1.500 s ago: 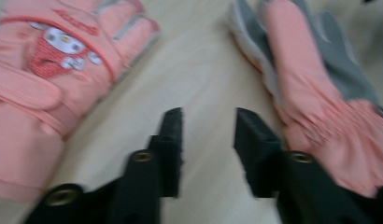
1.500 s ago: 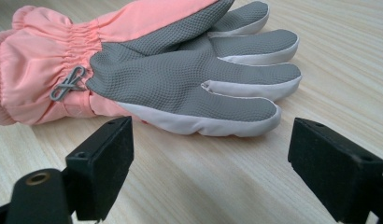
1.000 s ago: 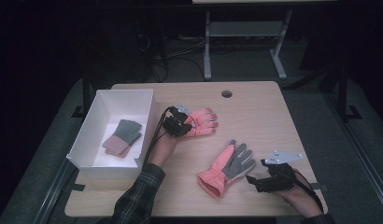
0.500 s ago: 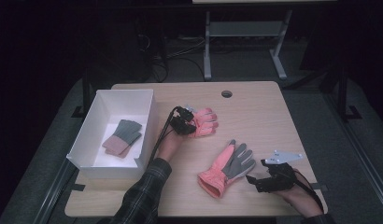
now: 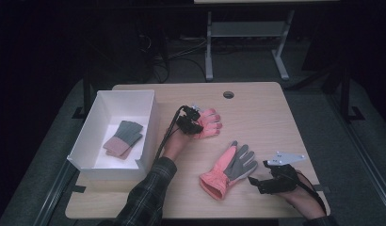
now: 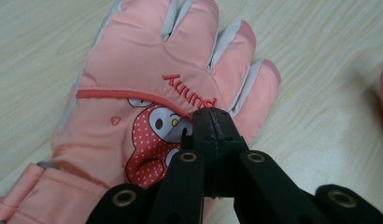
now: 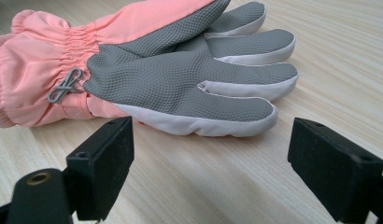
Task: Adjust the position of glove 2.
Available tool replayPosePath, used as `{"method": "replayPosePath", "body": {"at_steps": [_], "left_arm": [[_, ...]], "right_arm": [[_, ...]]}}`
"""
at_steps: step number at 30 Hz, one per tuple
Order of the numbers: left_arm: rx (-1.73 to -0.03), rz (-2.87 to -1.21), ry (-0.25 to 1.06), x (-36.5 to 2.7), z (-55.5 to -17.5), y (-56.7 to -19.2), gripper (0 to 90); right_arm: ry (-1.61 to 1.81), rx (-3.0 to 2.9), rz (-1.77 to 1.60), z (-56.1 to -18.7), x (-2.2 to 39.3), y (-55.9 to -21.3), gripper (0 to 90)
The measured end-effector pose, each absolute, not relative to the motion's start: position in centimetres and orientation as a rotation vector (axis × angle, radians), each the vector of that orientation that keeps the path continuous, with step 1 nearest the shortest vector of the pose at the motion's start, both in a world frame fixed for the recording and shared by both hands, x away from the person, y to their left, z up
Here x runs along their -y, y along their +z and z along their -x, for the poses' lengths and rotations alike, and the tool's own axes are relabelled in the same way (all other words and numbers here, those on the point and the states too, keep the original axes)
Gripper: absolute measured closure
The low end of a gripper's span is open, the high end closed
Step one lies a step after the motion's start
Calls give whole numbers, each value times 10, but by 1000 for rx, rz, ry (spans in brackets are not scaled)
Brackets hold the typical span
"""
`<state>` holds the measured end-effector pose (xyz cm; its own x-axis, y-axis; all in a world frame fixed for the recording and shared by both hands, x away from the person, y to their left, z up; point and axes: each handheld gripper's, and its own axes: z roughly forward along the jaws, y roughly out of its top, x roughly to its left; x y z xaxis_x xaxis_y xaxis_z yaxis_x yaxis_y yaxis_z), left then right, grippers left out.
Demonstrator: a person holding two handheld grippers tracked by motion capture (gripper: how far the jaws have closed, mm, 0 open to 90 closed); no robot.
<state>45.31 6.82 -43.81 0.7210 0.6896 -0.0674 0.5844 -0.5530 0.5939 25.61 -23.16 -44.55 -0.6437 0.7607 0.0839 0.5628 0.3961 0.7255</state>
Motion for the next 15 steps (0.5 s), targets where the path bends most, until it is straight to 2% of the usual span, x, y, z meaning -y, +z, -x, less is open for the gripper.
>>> {"method": "replayPosePath", "body": {"at_steps": [1,5,10,13,15], "left_arm": [[-962,-2287,156,-68,-454,-436,900],[-930,-2299,127,-56,-453,-437,900],[-897,-2312,193,-51,-454,-428,899],[-937,-2289,279,-70,-464,-415,898],[-955,-2272,292,-75,-467,-412,899]], "right_arm": [[1092,-2394,-1164,-256,232,-445,144],[1094,-2394,-1167,-256,231,-445,144],[1098,-2389,-1172,-256,232,-445,144],[1101,-2392,-1170,-256,232,-445,144],[1100,-2393,-1170,-256,232,-445,144]]}}
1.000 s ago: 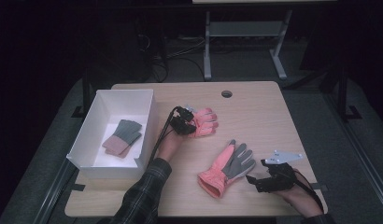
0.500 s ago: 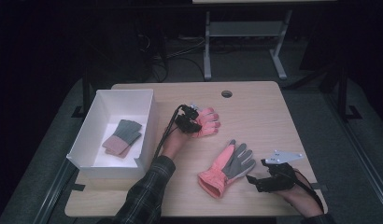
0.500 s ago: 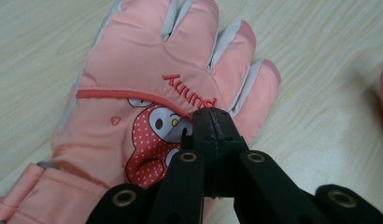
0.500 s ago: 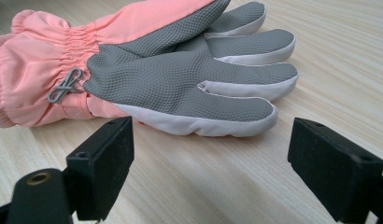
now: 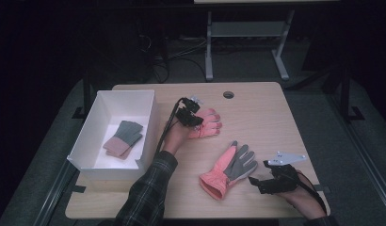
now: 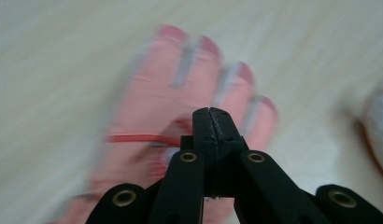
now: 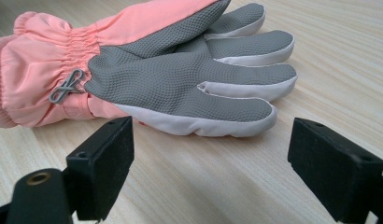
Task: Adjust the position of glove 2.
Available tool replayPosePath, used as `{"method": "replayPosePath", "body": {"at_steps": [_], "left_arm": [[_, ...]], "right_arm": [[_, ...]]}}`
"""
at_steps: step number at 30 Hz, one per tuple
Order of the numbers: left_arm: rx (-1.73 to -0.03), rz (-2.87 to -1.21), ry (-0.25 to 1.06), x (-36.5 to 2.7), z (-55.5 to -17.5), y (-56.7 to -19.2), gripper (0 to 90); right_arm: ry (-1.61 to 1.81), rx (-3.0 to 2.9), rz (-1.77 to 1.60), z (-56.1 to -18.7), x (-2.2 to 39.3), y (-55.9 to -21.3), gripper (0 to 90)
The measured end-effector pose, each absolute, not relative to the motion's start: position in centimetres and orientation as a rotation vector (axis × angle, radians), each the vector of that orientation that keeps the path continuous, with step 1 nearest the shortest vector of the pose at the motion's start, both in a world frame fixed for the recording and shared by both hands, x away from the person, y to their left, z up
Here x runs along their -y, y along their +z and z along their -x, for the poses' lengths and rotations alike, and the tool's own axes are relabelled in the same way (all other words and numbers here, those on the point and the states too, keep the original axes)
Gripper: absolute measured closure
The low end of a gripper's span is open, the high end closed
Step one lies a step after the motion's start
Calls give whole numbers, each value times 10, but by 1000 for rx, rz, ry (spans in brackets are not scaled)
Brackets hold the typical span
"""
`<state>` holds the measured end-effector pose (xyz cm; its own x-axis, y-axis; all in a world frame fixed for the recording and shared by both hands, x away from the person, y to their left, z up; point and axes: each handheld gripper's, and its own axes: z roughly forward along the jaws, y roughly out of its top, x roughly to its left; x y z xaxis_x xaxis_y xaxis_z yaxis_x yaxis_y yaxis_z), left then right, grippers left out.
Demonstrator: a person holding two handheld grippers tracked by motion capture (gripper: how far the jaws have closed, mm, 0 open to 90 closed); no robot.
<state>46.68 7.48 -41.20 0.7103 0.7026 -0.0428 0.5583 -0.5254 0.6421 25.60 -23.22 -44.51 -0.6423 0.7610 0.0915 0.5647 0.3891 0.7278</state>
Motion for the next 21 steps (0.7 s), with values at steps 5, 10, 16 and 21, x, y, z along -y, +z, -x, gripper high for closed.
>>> {"method": "replayPosePath", "body": {"at_steps": [5,10,16,21], "left_arm": [[-1057,-2260,424,-92,-485,-404,899],[-1149,-2310,466,-100,-501,-416,899],[-1191,-2381,378,-99,-504,-428,899],[-1189,-2381,304,-101,-484,-426,900]], "right_arm": [[1101,-2393,-1170,-256,232,-445,144],[1099,-2393,-1167,-256,233,-445,144],[1102,-2394,-1169,-256,234,-445,144],[1103,-2392,-1169,-256,234,-445,144]]}}
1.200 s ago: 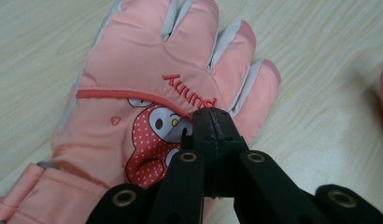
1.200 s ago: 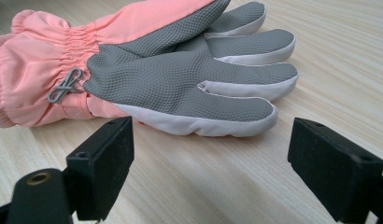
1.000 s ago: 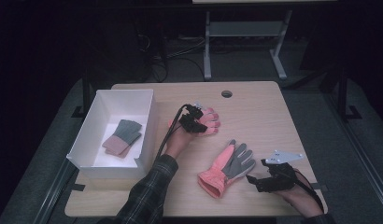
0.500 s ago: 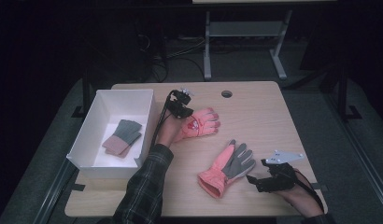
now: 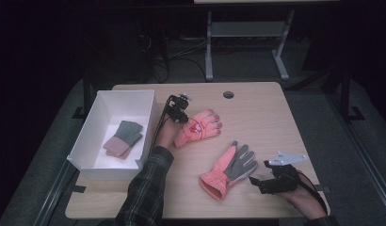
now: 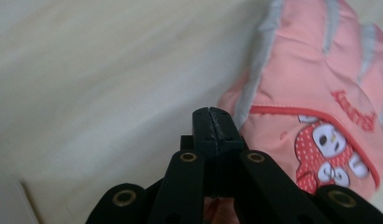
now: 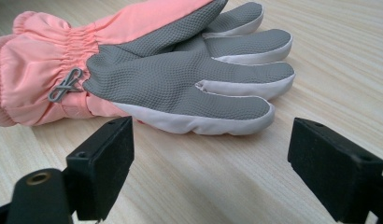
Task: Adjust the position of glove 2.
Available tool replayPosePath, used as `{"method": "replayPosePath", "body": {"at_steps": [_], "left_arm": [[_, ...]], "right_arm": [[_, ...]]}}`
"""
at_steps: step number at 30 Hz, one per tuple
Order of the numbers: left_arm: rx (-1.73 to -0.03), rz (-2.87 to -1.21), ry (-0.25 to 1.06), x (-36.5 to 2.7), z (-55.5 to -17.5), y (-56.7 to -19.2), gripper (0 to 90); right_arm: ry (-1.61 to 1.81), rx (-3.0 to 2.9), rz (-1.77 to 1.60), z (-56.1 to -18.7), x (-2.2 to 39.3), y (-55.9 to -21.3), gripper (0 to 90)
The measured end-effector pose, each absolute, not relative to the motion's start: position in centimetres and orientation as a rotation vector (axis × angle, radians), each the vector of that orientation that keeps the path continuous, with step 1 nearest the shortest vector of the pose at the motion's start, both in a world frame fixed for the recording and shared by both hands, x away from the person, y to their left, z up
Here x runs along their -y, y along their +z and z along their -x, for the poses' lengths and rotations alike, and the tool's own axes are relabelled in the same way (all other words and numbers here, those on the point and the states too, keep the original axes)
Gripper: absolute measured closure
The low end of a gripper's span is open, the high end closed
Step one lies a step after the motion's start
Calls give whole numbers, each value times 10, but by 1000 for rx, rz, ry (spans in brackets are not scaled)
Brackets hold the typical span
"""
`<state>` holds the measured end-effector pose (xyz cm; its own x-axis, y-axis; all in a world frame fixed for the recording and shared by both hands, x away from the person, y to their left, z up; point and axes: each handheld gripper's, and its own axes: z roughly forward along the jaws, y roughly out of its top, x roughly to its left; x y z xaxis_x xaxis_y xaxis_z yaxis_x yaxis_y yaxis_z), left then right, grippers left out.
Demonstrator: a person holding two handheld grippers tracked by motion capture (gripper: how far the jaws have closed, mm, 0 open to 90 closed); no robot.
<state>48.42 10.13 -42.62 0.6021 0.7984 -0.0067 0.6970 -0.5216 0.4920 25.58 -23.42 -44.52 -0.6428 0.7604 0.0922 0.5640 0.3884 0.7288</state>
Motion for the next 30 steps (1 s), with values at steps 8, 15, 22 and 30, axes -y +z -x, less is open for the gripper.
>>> {"method": "replayPosePath", "body": {"at_steps": [8,15,22,30], "left_arm": [[-1106,-2357,223,-100,-447,-424,899],[-1042,-2260,248,-100,-434,-415,710],[-1017,-2248,203,-97,-443,-427,585],[-996,-2288,168,-94,-446,-439,749]], "right_arm": [[1096,-2394,-1163,-256,232,-445,144],[1087,-2399,-1159,-255,232,-445,144],[1090,-2396,-1169,-255,232,-446,144],[1090,-2401,-1165,-256,232,-446,146]]}}
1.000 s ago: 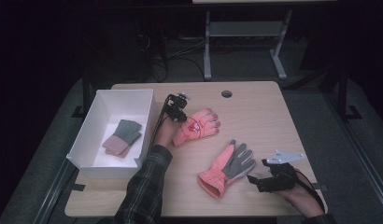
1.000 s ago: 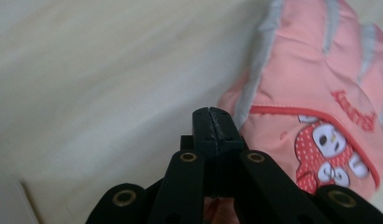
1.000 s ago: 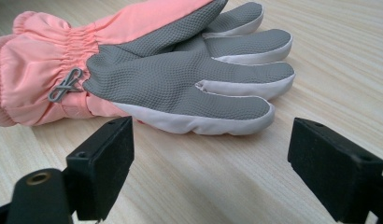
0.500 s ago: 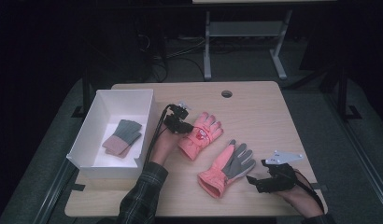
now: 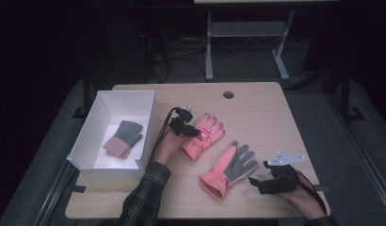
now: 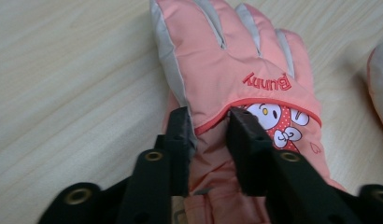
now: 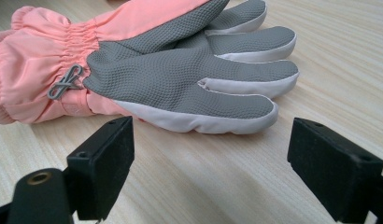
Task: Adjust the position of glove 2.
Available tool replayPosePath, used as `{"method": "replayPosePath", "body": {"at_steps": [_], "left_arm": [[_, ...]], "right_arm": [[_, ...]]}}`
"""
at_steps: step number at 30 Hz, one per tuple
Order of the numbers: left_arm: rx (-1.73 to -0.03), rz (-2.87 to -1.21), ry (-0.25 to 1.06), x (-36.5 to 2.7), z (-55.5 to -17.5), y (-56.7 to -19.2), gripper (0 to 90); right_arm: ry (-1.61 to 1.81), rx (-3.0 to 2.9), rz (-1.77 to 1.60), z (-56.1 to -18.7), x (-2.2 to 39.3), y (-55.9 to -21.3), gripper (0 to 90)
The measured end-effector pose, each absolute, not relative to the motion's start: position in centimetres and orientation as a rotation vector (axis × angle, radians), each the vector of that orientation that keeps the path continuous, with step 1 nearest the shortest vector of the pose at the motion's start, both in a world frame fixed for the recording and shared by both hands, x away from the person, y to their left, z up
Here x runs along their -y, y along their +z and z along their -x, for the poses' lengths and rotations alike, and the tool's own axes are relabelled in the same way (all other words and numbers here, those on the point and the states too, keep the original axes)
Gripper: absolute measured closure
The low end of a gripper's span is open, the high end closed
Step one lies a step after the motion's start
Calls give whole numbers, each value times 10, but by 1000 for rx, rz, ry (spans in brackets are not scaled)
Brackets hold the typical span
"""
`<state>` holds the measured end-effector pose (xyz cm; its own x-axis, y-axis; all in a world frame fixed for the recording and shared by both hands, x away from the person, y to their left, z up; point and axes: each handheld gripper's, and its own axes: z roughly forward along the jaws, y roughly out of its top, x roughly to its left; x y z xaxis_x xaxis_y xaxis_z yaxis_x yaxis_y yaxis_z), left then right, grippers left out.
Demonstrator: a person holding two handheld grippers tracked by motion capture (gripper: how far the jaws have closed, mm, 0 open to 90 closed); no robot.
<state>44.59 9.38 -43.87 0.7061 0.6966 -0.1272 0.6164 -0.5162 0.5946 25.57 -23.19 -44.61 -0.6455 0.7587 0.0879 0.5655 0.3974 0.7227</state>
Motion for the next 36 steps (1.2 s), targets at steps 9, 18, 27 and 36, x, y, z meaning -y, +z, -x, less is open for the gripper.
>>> {"method": "replayPosePath", "body": {"at_steps": [9,18,27,36], "left_arm": [[-971,-2264,93,-99,-441,-417,838],[-928,-2259,81,-104,-428,-388,838],[-838,-2256,24,-103,-403,-363,837],[-777,-2258,-27,-102,-390,-353,837]], "right_arm": [[1089,-2414,-1168,-256,230,-446,156],[1141,-2445,-1141,-253,227,-440,604],[1129,-2571,-1061,-262,197,-450,900],[1128,-2608,-1009,-270,173,-452,900]]}}
